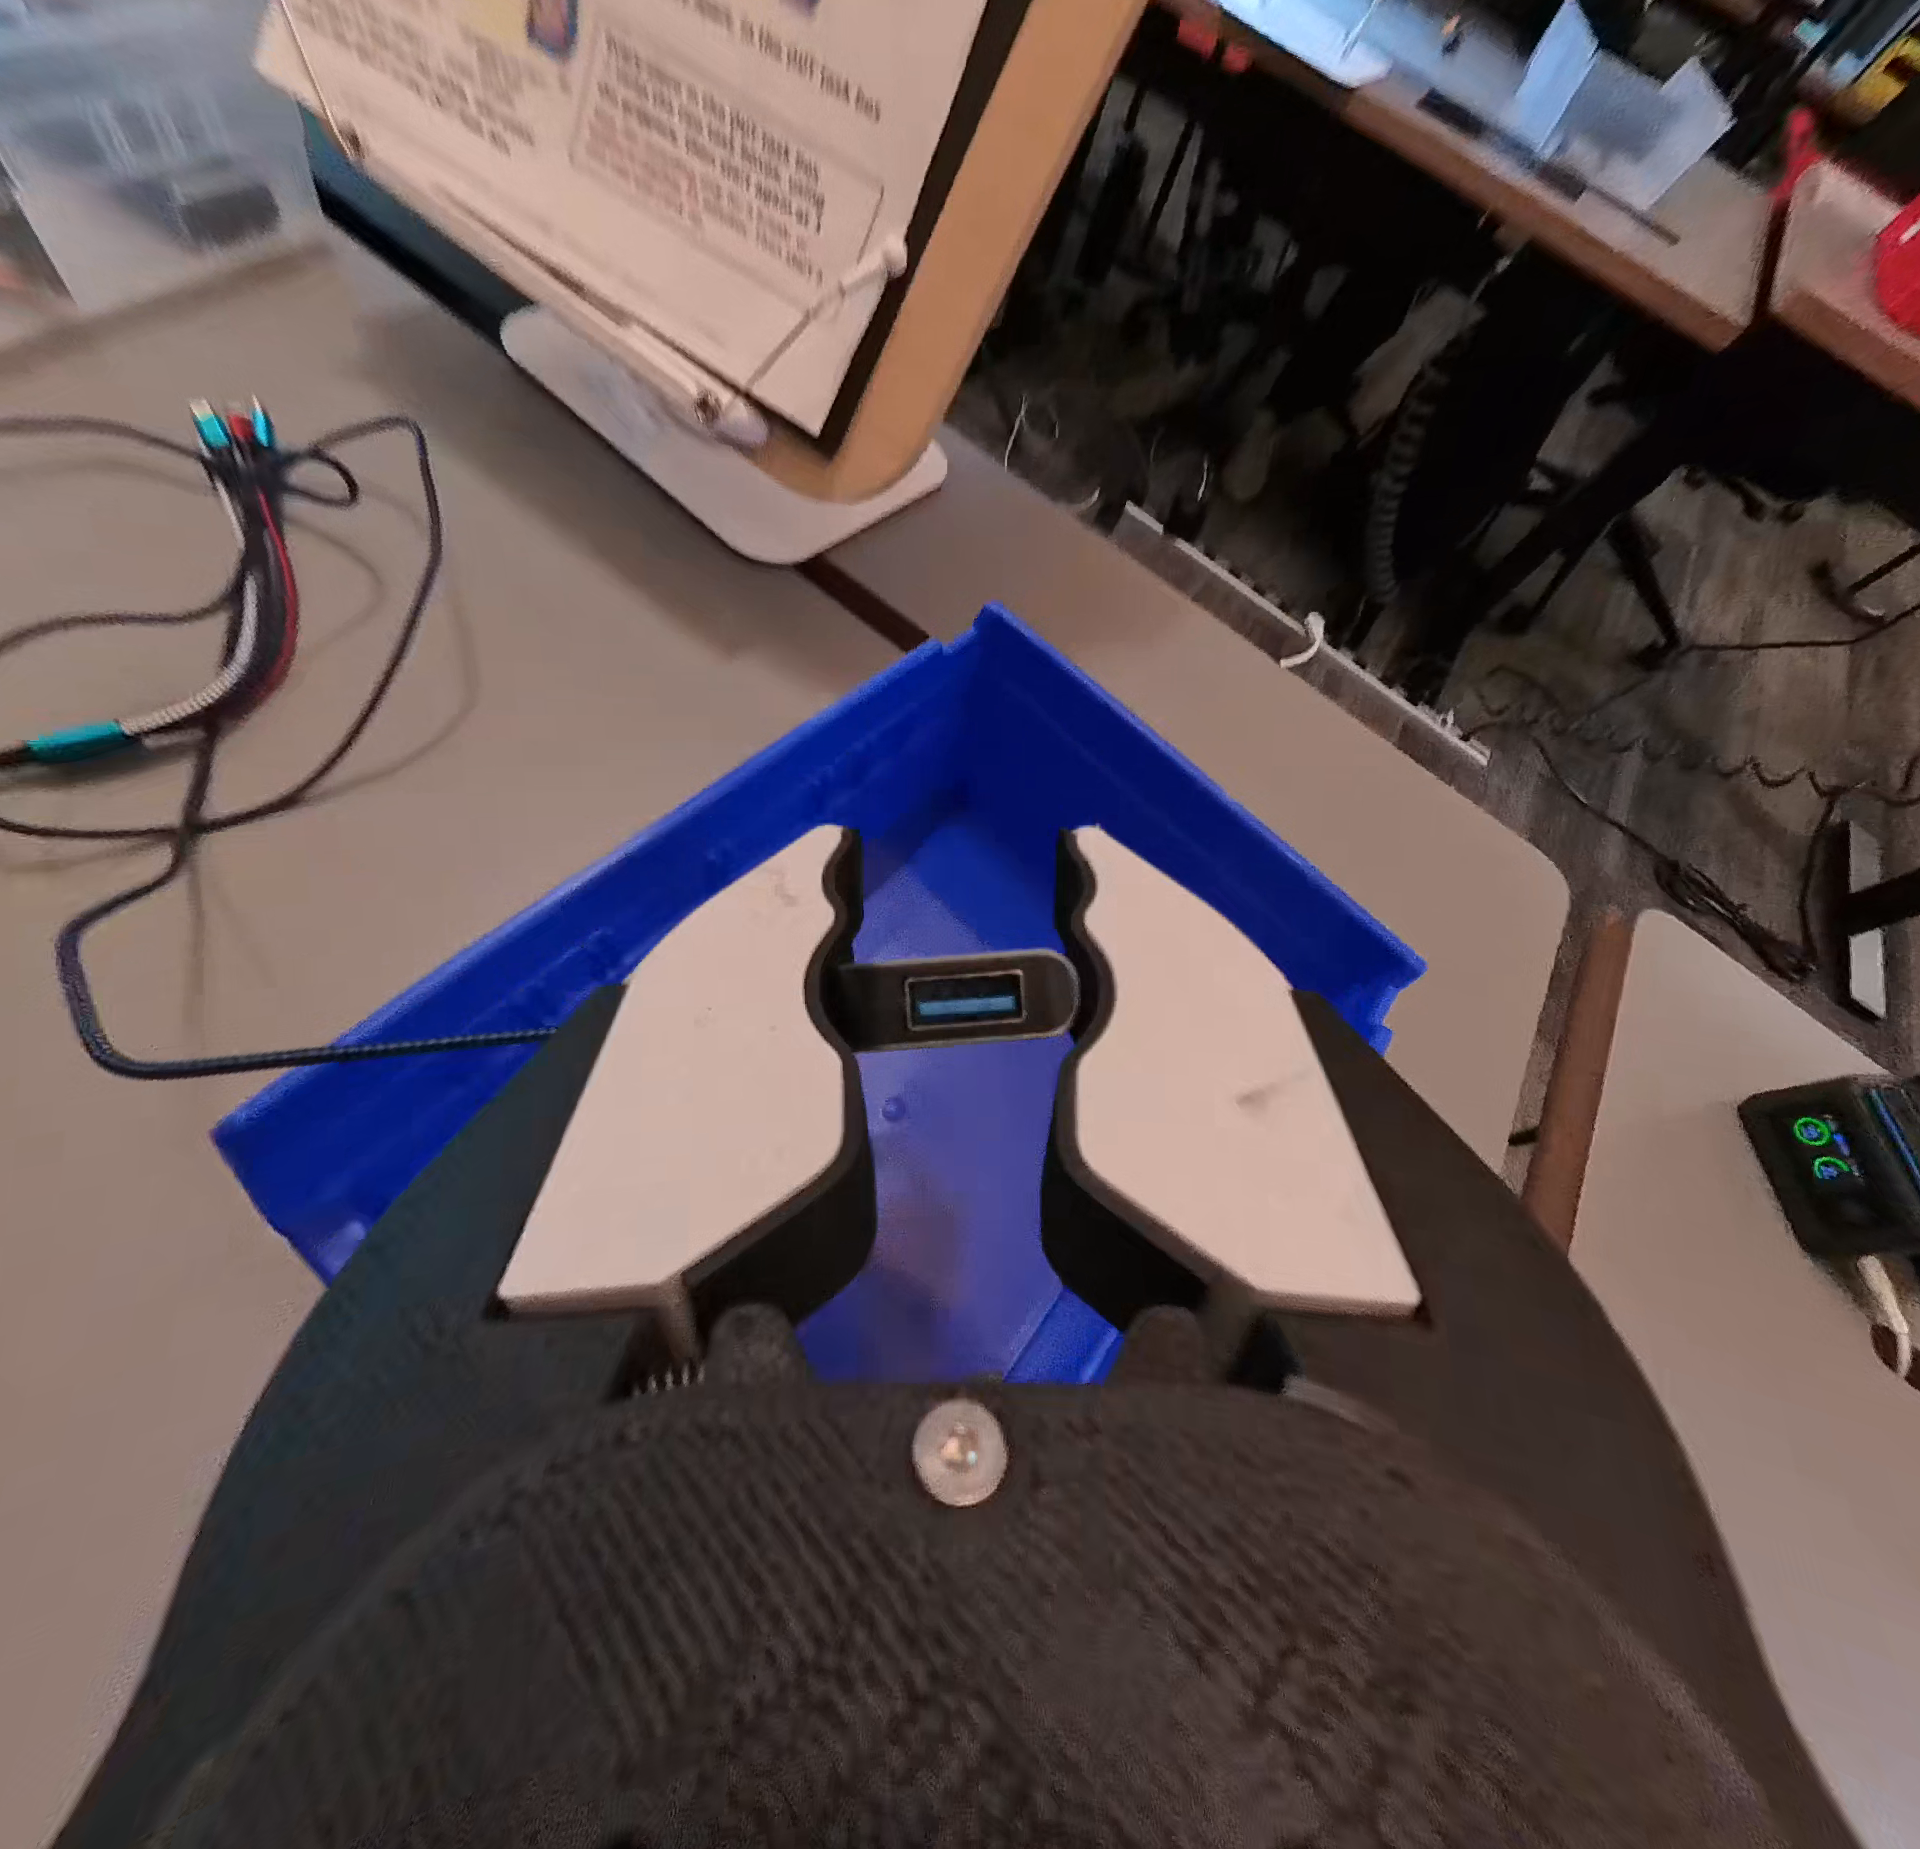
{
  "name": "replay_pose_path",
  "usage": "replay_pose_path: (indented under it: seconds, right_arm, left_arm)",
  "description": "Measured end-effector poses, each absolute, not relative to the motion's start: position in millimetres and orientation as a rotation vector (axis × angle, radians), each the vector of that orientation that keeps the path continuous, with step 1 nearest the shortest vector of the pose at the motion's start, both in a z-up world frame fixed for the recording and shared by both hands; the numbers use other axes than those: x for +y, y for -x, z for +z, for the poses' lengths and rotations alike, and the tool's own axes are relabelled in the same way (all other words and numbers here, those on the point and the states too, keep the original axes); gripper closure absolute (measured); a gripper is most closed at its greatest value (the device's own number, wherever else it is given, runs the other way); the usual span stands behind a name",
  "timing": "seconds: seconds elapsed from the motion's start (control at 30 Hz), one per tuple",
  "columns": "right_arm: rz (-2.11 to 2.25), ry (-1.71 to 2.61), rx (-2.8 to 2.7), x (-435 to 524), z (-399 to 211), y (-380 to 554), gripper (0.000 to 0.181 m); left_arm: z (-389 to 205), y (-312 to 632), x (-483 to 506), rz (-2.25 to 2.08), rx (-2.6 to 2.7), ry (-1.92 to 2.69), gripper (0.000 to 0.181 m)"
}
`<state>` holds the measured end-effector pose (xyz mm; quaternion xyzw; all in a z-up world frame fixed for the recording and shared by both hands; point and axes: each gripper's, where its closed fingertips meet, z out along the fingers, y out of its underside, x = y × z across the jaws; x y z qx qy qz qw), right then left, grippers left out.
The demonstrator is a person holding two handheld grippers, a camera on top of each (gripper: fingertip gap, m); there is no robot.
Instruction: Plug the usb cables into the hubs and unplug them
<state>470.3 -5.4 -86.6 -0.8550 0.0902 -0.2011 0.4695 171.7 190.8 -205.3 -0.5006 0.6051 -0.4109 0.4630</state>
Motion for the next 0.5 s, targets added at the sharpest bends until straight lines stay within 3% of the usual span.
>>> replay_pose_path:
  seconds: [0.37,0.4,0.5]
  right_arm:
    - [-0.591,2.448,0.160,-4,-142,-500,0.144]
    - [-0.614,2.467,0.166,-5,-141,-501,0.141]
    - [-0.581,2.600,0.165,-8,-143,-493,0.106]
  left_arm:
    - [-211,-174,184,-0.990,1.551,1.211,0.153]
    - [-211,-174,184,-0.988,1.553,1.213,0.153]
    - [-211,-174,184,-0.986,1.553,1.205,0.153]
